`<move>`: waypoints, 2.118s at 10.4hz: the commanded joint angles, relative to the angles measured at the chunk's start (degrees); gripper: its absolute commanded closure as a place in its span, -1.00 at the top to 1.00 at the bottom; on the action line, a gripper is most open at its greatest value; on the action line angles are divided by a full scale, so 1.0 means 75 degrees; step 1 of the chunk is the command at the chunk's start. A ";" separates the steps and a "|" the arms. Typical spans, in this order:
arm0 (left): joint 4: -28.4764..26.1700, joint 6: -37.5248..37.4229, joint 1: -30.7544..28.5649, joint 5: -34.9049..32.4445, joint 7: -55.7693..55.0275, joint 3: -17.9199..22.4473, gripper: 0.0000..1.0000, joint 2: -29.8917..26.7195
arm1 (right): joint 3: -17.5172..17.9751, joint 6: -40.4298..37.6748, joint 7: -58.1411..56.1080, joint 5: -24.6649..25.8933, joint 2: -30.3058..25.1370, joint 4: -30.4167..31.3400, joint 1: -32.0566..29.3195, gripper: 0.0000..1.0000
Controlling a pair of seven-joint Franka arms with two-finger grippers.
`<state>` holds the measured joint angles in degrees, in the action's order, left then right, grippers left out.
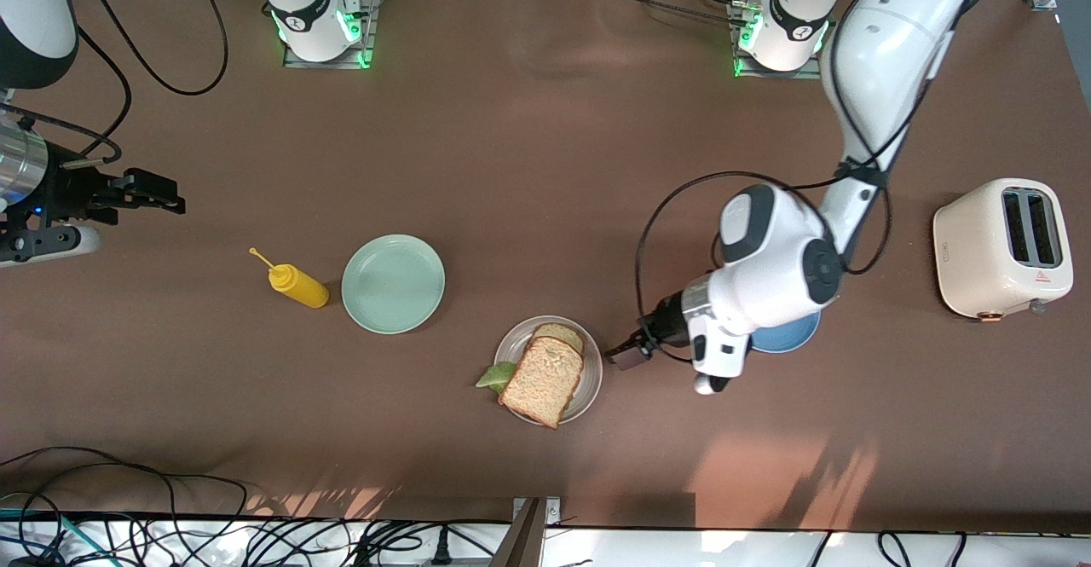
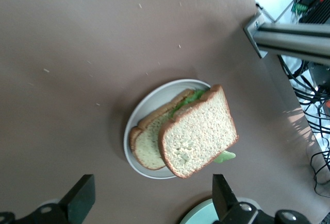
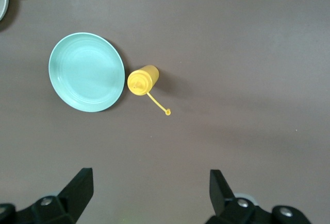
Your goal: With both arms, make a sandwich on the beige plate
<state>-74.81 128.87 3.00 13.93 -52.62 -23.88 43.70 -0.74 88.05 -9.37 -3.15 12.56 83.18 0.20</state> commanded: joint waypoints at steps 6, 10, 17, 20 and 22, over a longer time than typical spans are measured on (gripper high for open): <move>-0.0210 -0.3713 -0.1698 -0.1166 0.2732 0.0008 1.00 -0.1922 | 0.0122 -0.0455 0.0066 0.0186 -0.0116 -0.0156 -0.0131 1.00; -0.0244 -0.5658 -0.2345 -0.3067 0.5109 -0.0050 1.00 -0.2743 | -0.0207 -0.0818 0.0124 0.0127 -0.0128 -0.0532 -0.0155 1.00; -0.0689 -0.5207 -0.2896 -0.2725 0.5422 -0.0050 0.97 -0.3142 | -0.0206 -0.0807 0.0676 0.0772 -0.0139 -0.0532 0.0548 1.00; -0.0573 -0.5206 -0.2990 -0.2643 0.5422 -0.0062 1.00 -0.3119 | -0.0230 -0.0818 0.0710 0.0725 -0.0139 -0.0532 0.0513 1.00; -0.0561 -0.5218 -0.2990 -0.2620 0.5422 -0.0050 1.00 -0.3108 | -0.0219 -0.0818 0.0722 0.0701 -0.0139 -0.0532 0.0525 1.00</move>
<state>-76.80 88.75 -18.36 -7.53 -13.23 -23.91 22.24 -2.57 82.86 -4.66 1.72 11.98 79.63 4.08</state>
